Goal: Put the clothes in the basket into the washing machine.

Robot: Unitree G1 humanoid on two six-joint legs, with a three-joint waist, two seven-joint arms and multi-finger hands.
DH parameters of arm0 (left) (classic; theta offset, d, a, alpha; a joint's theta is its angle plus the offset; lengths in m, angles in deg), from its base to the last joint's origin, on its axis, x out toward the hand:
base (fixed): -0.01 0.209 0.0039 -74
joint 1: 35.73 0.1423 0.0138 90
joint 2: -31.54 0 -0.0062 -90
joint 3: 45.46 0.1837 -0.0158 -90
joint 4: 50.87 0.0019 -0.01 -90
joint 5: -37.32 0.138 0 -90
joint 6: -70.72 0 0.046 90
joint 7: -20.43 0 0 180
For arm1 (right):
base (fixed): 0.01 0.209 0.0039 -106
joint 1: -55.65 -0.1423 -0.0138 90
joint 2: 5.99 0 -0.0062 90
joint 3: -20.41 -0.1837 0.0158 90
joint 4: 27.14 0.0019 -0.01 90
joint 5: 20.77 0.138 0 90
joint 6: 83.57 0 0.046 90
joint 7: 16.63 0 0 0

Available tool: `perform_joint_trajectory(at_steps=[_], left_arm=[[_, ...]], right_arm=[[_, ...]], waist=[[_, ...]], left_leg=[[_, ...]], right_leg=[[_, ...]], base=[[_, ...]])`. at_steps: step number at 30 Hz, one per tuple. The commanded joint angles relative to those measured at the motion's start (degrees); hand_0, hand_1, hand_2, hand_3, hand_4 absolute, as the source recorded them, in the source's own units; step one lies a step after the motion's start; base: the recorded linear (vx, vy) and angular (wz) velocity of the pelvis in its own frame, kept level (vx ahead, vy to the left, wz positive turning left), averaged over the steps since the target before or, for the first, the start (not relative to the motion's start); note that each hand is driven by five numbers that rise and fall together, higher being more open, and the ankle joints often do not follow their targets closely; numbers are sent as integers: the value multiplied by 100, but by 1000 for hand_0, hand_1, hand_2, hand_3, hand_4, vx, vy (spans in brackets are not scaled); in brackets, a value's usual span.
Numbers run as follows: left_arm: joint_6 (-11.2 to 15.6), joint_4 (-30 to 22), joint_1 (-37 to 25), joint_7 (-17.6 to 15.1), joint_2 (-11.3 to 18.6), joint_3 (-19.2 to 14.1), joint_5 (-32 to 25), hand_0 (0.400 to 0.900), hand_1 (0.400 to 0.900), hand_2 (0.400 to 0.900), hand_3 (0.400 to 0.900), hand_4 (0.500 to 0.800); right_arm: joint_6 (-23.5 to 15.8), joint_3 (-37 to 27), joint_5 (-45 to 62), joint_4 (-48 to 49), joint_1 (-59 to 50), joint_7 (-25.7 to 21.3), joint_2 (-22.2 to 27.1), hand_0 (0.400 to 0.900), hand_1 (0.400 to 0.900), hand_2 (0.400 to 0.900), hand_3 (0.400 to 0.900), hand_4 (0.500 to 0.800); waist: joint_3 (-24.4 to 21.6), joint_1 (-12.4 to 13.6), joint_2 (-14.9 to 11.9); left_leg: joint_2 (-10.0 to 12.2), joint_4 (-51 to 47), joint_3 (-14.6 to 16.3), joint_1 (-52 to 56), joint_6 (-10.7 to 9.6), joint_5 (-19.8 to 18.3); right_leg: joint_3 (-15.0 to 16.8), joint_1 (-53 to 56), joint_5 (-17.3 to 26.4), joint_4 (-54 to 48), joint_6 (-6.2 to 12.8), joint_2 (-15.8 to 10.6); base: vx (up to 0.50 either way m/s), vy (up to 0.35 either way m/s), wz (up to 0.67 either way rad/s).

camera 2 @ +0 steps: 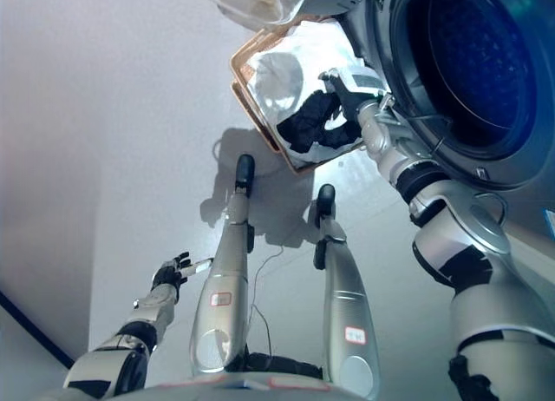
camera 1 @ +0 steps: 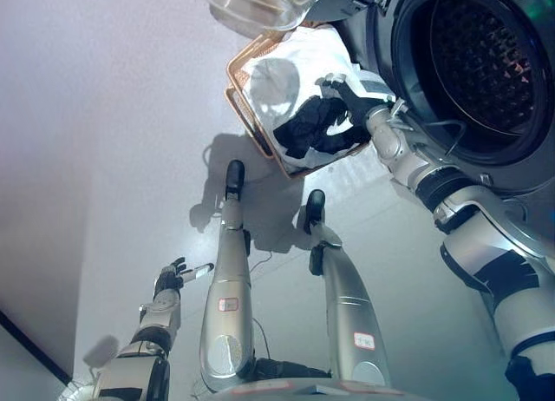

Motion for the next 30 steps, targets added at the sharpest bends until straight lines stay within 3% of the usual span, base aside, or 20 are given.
perform_joint_trajectory(at_steps=[1, 10, 16, 18, 19, 20, 30], left_arm=[[-10, -15, 464, -342, 336, 45, -279, 900, 900, 900, 900, 800], [41, -265, 537, -508, 454, -7, -436, 900, 900, 900, 900, 800], [97, -472, 634, -568, 491, -49, -423, 900, 900, 900, 900, 800], [98, -532, 741, -565, 509, 42, -368, 900, 900, 900, 900, 800], [102, -601, 606, -578, 534, -7, -348, 900, 900, 900, 900, 800], [109, -607, 645, -595, 534, 19, -355, 900, 900, 900, 900, 800], [69, -811, 497, -700, 651, 117, -318, 900, 900, 900, 900, 800]], right_arm=[[-153, -324, 224, 88, -533, -457, 226, 900, 900, 900, 900, 800], [-100, -590, 589, -129, -811, -670, 68, 900, 900, 900, 900, 800], [-49, -462, 705, -627, -876, -447, 87, 900, 900, 900, 900, 800], [-18, -221, 651, -766, -848, -233, 98, 900, 900, 900, 900, 800], [-21, -163, 621, -734, -1063, -244, 158, 900, 900, 900, 900, 800], [-19, -209, 660, -787, -897, -221, 162, 900, 900, 900, 900, 800], [121, 679, 313, -1346, -1433, -124, 263, 900, 900, 900, 900, 800]], waist=[[-162, -161, -3], [-162, -163, -7], [-162, -93, 115], [-162, -50, 167], [-162, -54, 140], [-162, -62, 142], [-162, -55, 132]], left_leg=[[178, 1105, -258, -429, 30, -128], [-119, 1824, -638, -1339, 68, -152], [-359, 2484, -865, -1948, 133, -153], [-456, 2813, -888, -1887, 146, -356], [-489, 2802, -958, -2149, 91, -157], [-498, 2922, -938, -2060, 112, -303], [-704, 3371, -1137, -2492, 73, -417]], right_leg=[[448, -595, 1129, 626, 1003, -951], [375, -1202, 1058, 1123, 920, -934], [394, -1708, 1087, 1587, 923, -787], [436, -1623, 910, 1875, 973, -752], [419, -1852, 1087, 1828, 968, -740], [435, -1774, 954, 1983, 1006, -741], [435, -2097, 983, 2265, 1048, -731]], base=[[-32, 30, 18], [-10, 36, 17], [-36, 37, 2], [-4, 36, 7], [-35, 48, 1], [-47, 29, 0], [-7, 24, -1]])
